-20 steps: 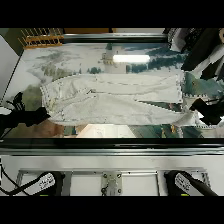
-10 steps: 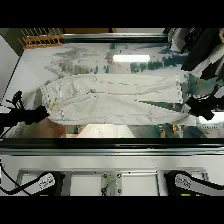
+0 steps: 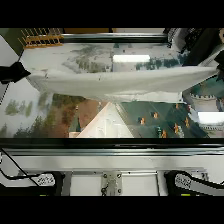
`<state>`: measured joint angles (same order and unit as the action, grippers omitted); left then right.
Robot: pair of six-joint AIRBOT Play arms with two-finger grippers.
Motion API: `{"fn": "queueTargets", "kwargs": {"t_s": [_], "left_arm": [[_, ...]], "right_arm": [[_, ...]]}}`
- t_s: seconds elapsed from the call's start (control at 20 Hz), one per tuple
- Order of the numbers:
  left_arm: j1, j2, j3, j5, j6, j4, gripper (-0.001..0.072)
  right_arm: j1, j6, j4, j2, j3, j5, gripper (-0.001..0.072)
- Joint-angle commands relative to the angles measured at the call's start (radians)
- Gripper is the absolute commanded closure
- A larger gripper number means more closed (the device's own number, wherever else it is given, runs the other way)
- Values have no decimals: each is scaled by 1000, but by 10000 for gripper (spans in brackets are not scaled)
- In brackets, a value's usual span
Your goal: Fold the clothes and pants, and hang the long-sleeved shirts on hangers.
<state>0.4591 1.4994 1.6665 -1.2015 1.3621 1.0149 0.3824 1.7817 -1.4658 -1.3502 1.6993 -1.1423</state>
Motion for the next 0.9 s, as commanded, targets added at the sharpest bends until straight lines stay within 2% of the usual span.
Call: {"fn": "queueTargets", "kwargs": {"t_s": [0.0,0.1,0.25,0.4,0.55,0.75,0.85], "left_arm": [[23,-13,-11,-35,-21,14,680],[60,-60,-201,-26,-95,14,680],[139,-121,-508,18,-249,14,680],[220,-137,-698,26,-314,14,680],[278,-137,-774,26,-338,14,680],[319,-137,-775,14,-337,14,680],[318,-137,-757,2,-337,16,680]], "right_arm": [[7,-158,-16,42,-85,-35,685],[9,-208,-28,101,-309,14,685],[16,-207,-49,229,-706,171,684],[54,-203,-49,351,-991,245,684],[117,-204,-50,455,-1115,205,684],[188,-204,-61,517,-1126,85,679],[217,-204,-61,517,-1126,35,653]]}}
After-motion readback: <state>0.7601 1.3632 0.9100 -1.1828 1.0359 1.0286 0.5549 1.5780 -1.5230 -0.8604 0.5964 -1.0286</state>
